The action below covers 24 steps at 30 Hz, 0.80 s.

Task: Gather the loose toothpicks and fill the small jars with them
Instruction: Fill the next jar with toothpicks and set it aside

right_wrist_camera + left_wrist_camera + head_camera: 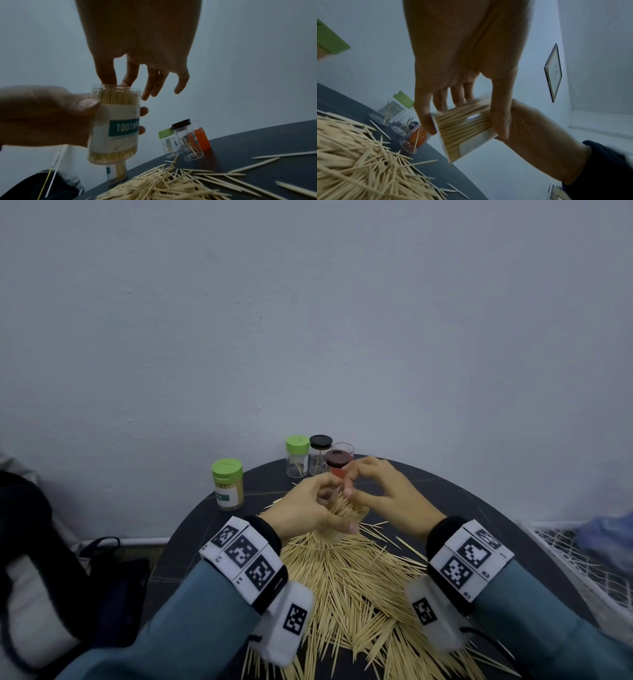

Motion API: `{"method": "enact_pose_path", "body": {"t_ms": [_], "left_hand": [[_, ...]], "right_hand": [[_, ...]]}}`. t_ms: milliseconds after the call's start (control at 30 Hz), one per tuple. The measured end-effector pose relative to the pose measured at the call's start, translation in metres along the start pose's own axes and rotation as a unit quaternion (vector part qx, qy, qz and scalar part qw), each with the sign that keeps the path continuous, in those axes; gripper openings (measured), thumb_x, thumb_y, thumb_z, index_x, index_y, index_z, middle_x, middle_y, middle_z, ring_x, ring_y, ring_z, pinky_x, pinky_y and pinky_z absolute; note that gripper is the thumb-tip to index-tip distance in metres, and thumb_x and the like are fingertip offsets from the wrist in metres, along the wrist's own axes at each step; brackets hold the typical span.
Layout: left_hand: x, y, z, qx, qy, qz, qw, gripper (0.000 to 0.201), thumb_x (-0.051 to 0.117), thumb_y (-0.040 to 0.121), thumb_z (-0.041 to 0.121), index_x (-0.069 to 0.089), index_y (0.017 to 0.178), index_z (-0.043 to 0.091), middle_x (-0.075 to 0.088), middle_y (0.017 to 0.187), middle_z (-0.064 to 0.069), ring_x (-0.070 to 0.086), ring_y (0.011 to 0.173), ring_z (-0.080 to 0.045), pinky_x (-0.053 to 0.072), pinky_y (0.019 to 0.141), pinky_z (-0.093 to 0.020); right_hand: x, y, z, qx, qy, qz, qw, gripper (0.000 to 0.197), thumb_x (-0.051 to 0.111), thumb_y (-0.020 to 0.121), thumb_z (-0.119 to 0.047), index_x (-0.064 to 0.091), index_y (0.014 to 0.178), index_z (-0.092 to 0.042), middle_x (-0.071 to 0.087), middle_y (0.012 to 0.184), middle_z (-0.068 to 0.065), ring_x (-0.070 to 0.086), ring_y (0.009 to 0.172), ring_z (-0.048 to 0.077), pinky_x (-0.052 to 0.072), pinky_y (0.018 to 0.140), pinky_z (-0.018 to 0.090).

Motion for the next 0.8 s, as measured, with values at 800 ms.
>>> {"method": "enact_pose_path", "body": {"t_ms": [800], "left_hand": [[0.000, -0.001, -0.001, -0.001, 0.028, -0.010, 1.000, 0.054, 0.082, 0.066, 0.003, 0.056, 0.110, 0.019, 0.061, 0.107, 0.001, 0.057, 0.100, -0.012, 0.044, 0.077, -0.022]], "right_hand": [[0.012, -0.004, -0.009, 0.057, 0.049, -0.159, 0.984, 0.027, 0.036, 0.100, -0.023, 0.063, 0.108, -0.023, 0.043, 0.117, -0.022, 0.026, 0.124, 0.008, 0.018, 0.109, 0.029]]}}
Point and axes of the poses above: each hand's wrist, its own y-axis towards the middle knuckle, its own x-axis out of the palm, z = x × y, the point moved 2 cm from there along y, towards the middle knuckle
